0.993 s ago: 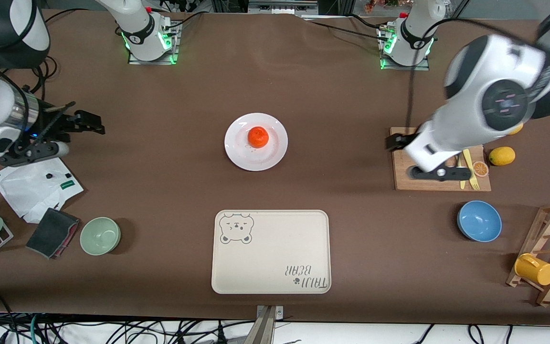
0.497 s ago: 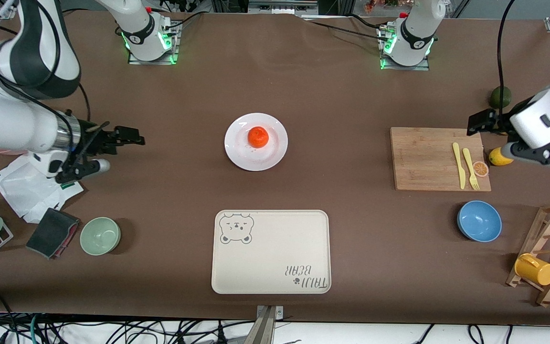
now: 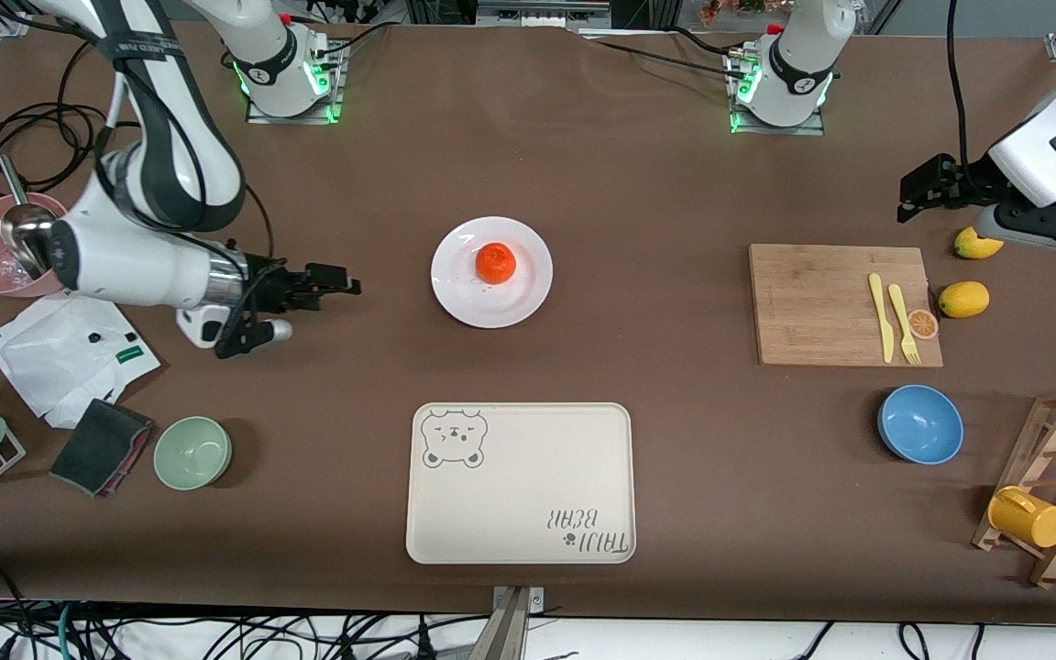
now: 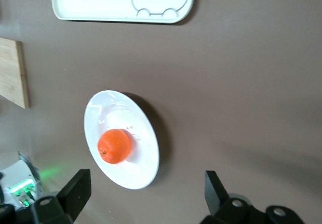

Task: Place orange and plate with both arms
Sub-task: 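Withdraw the left gripper while the right gripper reaches toward the plate, then grip the white plate rim with the right gripper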

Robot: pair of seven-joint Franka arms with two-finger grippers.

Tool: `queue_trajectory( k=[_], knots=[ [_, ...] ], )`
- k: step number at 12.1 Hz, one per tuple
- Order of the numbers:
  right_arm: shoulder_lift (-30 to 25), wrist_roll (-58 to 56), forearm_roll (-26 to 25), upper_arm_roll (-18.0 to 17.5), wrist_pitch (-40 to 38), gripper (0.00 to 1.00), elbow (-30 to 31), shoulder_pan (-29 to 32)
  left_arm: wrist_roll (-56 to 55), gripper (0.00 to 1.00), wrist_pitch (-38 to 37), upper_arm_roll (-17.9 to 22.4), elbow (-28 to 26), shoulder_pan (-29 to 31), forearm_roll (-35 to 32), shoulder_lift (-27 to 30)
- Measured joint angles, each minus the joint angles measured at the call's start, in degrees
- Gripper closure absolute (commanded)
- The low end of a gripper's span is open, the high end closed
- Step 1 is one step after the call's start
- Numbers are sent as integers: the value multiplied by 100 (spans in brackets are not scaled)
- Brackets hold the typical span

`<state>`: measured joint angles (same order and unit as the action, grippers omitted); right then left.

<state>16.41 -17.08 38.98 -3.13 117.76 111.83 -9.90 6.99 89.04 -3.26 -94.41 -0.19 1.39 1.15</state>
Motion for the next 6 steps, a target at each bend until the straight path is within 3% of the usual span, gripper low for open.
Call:
queue_trajectory(
  k=[6],
  knots=[
    [198, -930, 1720, -494, 992, 0, 977, -2, 4, 0, 63, 118, -207, -24, 6, 95]
  ],
)
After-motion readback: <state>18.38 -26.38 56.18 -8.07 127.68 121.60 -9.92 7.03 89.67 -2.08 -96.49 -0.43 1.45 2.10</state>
